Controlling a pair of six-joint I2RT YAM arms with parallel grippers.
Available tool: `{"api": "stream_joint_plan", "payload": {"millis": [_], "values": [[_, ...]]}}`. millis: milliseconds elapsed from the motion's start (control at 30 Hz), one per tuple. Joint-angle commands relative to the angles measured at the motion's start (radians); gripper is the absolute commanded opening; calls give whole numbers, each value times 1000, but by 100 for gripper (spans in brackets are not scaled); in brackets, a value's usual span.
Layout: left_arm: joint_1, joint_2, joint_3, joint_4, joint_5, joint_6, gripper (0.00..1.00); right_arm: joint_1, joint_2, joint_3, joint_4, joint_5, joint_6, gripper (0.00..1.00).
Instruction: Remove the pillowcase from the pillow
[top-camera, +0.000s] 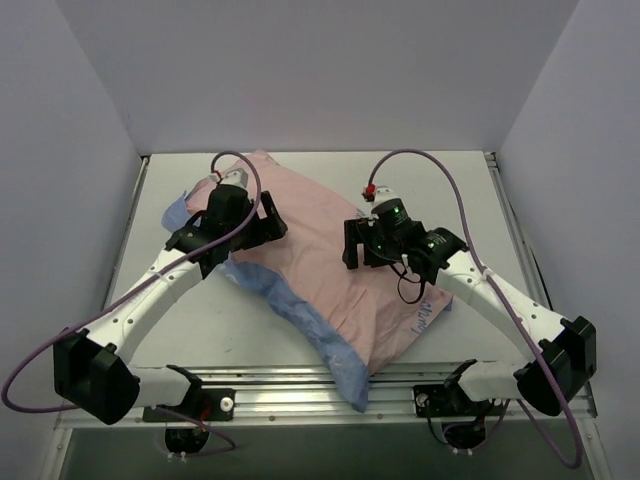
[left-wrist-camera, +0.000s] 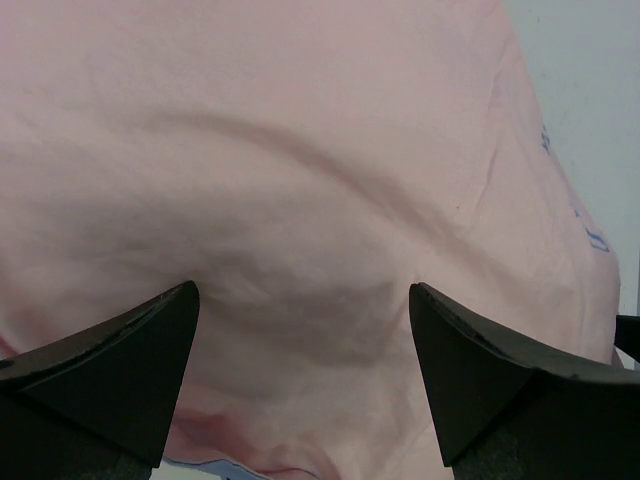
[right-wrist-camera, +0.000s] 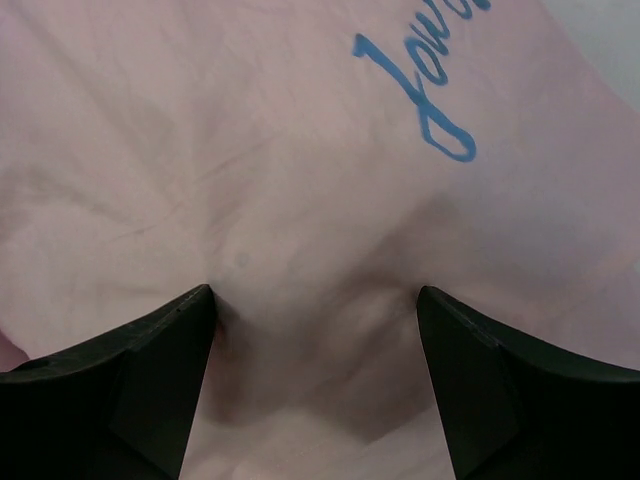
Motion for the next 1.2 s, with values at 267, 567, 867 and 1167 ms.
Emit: {"api": "stream_joint_plan", "payload": {"millis": [267,567,867,1167], "values": [[-24,-307,-325,-266,-46,-175,95,-172,-135,-110,45,-4,109,76],[70,-392,-223,-272,17,-68,95,-295,-157,-99,-6,-13,113,76],[51,-144,-18,-23,121,-19,95,-316,-209,-201,-32,-19,152,74],[171,-16,-187,66,92,-136,95,-303,-24,-239,270,-252,155,71]]}}
